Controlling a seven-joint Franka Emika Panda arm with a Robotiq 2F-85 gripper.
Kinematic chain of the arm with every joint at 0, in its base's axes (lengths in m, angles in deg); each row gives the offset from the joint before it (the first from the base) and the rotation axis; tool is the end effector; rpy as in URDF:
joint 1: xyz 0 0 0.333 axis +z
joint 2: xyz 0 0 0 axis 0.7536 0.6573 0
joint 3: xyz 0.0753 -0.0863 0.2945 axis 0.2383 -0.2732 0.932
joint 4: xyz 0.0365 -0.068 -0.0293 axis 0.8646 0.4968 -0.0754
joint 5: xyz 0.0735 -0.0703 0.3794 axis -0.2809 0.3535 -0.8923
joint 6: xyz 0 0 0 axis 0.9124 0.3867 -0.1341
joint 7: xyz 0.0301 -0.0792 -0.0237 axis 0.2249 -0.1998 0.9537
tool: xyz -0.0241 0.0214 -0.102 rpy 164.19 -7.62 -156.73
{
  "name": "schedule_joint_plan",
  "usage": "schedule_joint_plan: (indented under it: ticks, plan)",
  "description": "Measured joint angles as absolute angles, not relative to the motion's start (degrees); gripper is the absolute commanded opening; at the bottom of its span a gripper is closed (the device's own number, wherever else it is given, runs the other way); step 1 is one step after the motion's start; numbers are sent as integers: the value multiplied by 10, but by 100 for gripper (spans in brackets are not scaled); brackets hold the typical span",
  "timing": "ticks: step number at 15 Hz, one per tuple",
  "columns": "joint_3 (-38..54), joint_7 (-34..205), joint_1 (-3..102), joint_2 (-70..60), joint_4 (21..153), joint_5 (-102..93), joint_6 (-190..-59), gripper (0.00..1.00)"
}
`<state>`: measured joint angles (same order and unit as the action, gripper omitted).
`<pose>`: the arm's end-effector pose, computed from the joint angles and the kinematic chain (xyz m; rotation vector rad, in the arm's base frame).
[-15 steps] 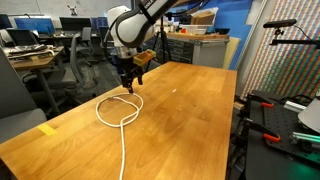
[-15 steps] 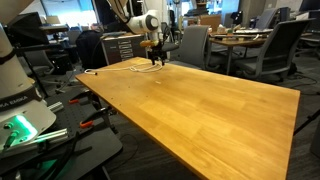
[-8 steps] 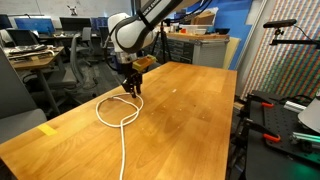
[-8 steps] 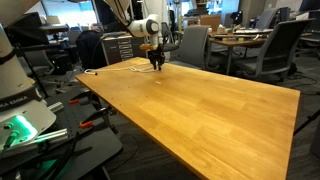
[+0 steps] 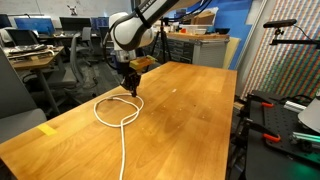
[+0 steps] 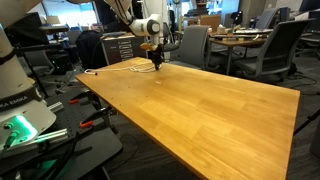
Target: Tie a knot using the white rope on the table
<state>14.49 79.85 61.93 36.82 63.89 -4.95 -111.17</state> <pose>0.7175 0.1883 0.1450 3.1067 0.1670 -0.1695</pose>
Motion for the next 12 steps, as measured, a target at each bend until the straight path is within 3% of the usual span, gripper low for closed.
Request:
schedule_joint_plan:
  ticks: [6, 12]
  plan:
    - [163, 800, 605, 363, 617, -95, -1115, 1]
    - [220, 880, 586, 280, 657, -129, -1105, 1]
